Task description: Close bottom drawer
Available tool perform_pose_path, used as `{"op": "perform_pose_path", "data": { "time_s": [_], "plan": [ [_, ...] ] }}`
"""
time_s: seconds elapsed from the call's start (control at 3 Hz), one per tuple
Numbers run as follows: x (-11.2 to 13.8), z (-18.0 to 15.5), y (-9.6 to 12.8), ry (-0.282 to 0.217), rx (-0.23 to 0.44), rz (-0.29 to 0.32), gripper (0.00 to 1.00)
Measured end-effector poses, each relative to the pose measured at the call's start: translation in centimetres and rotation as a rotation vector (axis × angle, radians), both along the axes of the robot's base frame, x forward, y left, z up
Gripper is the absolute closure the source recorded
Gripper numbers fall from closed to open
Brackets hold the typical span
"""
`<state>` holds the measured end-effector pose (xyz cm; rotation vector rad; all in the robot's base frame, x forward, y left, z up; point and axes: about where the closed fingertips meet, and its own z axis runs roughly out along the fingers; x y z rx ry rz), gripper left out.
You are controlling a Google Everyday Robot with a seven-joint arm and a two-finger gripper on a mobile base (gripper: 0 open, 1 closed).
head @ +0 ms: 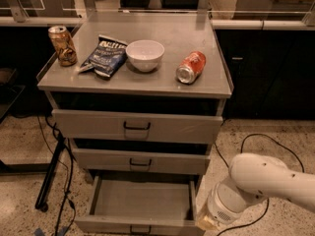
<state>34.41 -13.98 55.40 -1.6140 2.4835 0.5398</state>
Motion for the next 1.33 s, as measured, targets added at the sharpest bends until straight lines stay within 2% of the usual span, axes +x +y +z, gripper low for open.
{"op": "perform_pose_path", "data": {
  "time_s": [0.67,1.33],
  "plan": [
    [-0.8,-8.9,1.5,0.095,0.028,-0.031,1.00],
    [-1.3,-10.0,1.8,0.120,0.040,-0.034,1.00]
  ]
}}
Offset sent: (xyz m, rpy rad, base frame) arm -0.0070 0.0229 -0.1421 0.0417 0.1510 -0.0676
